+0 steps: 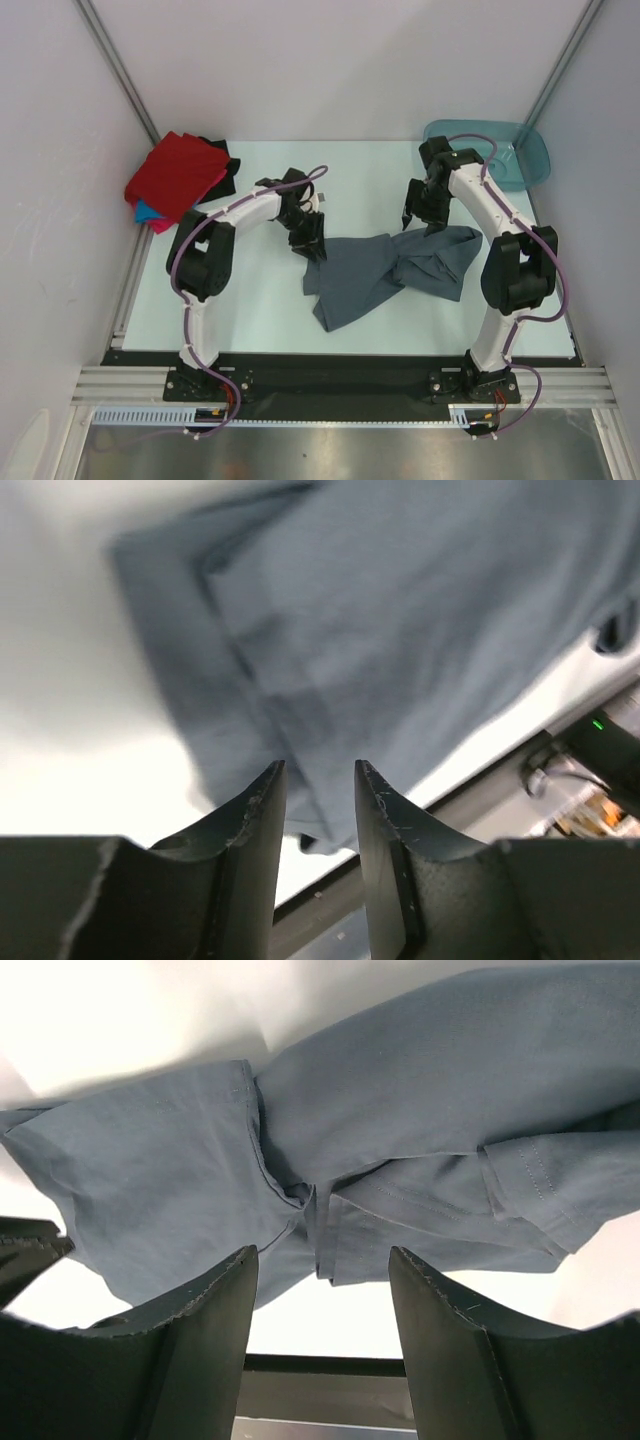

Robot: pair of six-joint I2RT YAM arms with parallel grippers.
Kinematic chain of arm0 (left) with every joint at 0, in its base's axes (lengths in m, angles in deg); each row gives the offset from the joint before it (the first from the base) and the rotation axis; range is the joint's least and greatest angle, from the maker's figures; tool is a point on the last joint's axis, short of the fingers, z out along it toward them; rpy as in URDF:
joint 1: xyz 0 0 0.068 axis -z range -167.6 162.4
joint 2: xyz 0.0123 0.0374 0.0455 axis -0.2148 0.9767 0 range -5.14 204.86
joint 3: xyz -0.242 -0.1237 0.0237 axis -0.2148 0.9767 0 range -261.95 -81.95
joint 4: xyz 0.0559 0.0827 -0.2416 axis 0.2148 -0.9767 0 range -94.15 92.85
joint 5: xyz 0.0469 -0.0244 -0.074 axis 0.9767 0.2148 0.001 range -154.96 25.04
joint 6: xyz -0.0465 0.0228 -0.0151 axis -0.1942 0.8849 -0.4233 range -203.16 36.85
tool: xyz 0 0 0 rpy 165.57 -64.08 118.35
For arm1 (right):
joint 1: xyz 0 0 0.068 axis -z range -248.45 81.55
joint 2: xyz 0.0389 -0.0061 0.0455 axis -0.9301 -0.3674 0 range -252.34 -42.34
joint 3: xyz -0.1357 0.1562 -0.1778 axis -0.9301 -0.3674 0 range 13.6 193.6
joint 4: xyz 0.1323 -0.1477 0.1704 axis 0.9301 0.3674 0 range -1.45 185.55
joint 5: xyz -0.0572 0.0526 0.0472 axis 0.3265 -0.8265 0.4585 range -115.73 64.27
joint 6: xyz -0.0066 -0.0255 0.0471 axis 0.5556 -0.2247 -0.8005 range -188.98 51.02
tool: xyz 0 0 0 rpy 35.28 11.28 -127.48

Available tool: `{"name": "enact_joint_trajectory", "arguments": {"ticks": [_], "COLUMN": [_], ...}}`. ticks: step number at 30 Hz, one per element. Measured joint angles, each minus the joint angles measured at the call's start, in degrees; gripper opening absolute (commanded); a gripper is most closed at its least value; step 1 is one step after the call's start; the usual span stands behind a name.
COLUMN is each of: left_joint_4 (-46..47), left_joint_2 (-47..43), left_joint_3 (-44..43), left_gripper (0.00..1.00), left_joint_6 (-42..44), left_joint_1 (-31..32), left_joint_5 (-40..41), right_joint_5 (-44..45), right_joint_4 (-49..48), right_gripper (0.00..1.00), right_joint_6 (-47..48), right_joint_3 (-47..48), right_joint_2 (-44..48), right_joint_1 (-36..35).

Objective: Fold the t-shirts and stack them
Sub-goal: Flatten the tshirt out

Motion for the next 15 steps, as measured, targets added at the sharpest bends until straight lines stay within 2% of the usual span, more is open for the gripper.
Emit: {"name": "enact_joint_trajectory", "arguments": {"ticks": [7,15], "left_joint_4": [-0.4,-0.8], "left_joint_2": [0.2,2.7], "left_joint_3": [-0.7,-5.2], "left_gripper": [0.39,0.41], "left_joint_6": [-0.9,-0.9], "left_joint_1": [0.0,-0.6], "left_joint_5": [9.0,17.6], "right_joint_5": [-0.3,-0.4], "right_joint_4": [0.0,0.2], "right_gripper": [0.61,0.61], "right_joint_6": [0.0,0.1], "right_joint_3": [0.0,0.0], "right_joint_2": [0.0,0.0], "right_joint_1": [-0.3,-0.5]}}
